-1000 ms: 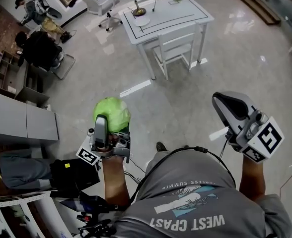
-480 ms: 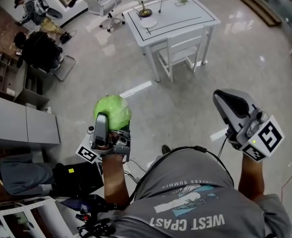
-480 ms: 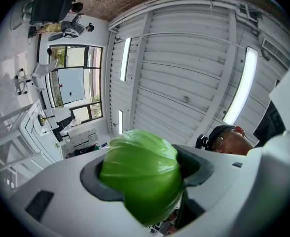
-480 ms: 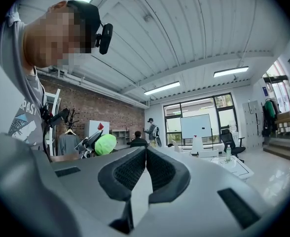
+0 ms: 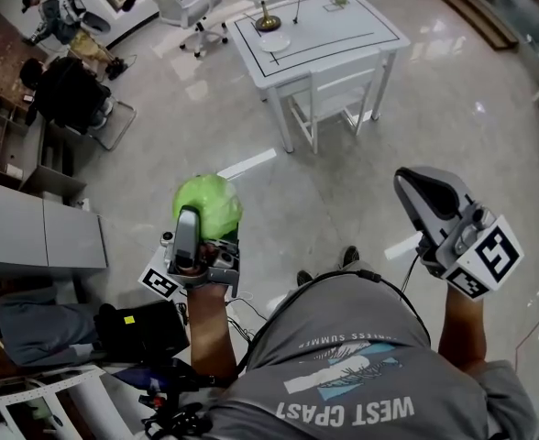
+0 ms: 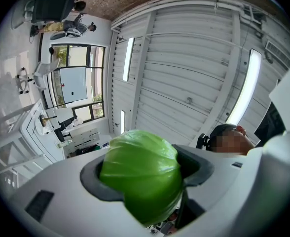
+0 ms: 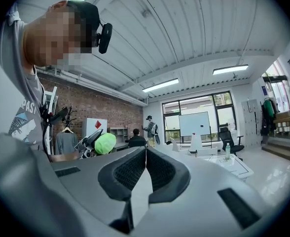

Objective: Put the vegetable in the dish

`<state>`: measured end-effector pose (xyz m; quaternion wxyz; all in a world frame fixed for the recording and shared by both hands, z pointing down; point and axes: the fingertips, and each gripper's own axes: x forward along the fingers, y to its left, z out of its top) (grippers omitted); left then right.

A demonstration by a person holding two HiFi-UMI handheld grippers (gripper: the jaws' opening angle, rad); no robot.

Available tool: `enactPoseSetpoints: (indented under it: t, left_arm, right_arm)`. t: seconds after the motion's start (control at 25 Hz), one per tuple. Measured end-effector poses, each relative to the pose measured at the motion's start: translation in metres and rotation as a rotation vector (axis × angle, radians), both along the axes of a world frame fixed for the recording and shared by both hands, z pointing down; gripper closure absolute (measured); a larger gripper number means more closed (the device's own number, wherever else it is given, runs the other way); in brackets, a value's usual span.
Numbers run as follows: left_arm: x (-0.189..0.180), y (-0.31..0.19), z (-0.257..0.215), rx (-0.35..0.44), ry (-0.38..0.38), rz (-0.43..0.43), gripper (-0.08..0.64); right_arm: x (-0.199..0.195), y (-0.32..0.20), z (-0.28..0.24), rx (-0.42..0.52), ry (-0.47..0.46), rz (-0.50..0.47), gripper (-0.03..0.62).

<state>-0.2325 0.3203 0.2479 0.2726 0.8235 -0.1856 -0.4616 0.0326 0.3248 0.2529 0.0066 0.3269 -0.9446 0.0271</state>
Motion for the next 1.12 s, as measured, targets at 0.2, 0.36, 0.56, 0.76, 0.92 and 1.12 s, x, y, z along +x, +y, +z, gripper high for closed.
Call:
enactPoseSetpoints:
  t: [0.2,0.36,0.56,0.76,0.92,1.12]
  left_arm:
    - [0.018,-0.019,0.001,-0.013,-0.01,-0.019,0.259]
    - [0.032,-0.038,-0.005,0.003,-0.012,-0.046,0.259]
    - [0.07,-0.072,0.005,-0.004,-0.009,-0.068,0.258]
    - [0.075,-0.074,0.006,-0.007,0.004,-0.084,0.258]
    - [0.081,-0.083,0.009,-0.029,-0.012,-0.074,0.258]
    - [0.074,-0.101,0.008,-0.022,-0.023,-0.053,0.259]
  right_arm:
    - [0.007,-0.026,0.0,-0.003,-0.006,-0.042,0.585]
    - [0.021,-0.051,-0.006,0.008,-0.007,-0.076,0.584]
    - [0.057,-0.093,0.001,0.005,-0.004,-0.099,0.584]
    - [0.06,-0.098,0.0,0.001,0.011,-0.119,0.585]
    - [0.065,-0.107,0.005,-0.024,0.008,-0.108,0.585]
    - [0.06,-0.119,0.01,-0.027,-0.003,-0.074,0.584]
